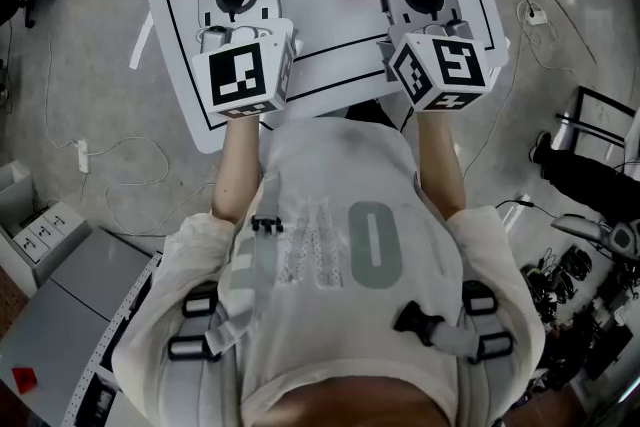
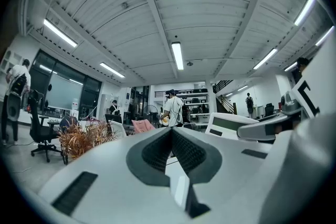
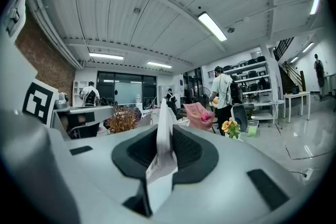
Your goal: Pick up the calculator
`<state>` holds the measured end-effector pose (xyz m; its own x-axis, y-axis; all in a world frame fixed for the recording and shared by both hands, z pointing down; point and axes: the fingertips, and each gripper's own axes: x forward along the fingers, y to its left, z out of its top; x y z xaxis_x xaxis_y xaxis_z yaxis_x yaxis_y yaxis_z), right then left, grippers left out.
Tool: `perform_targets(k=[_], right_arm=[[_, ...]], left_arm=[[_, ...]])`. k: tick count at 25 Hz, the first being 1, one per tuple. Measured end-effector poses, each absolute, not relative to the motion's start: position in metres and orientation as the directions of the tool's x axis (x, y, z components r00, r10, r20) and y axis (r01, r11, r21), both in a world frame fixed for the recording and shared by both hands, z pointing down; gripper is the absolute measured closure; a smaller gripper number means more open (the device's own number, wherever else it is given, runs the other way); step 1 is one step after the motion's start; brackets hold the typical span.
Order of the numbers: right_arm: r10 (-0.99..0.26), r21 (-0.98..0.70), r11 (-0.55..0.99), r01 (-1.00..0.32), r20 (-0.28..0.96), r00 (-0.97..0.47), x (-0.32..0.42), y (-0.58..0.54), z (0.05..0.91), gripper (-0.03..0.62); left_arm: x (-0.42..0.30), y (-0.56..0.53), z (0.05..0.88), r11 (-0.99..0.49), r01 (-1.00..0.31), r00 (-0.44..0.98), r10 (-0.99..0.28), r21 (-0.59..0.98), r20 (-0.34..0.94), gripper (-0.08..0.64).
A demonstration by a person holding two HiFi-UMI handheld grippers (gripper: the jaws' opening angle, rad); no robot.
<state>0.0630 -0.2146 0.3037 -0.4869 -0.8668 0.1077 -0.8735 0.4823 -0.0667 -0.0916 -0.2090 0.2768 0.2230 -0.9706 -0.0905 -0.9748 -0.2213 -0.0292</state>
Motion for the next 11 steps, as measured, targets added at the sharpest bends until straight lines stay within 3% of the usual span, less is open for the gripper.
perform_targets(k=[11], right_arm=[[-0.860, -0.049, 0.490, -0.870, 0.134, -0.492, 0.0643, -0.2089, 0.3087, 0.512]], left_arm=[[-0.0973, -0.2045, 0.2795, -0.197, -0.980, 0.199, -0.976, -0.028, -0.087, 0.539]])
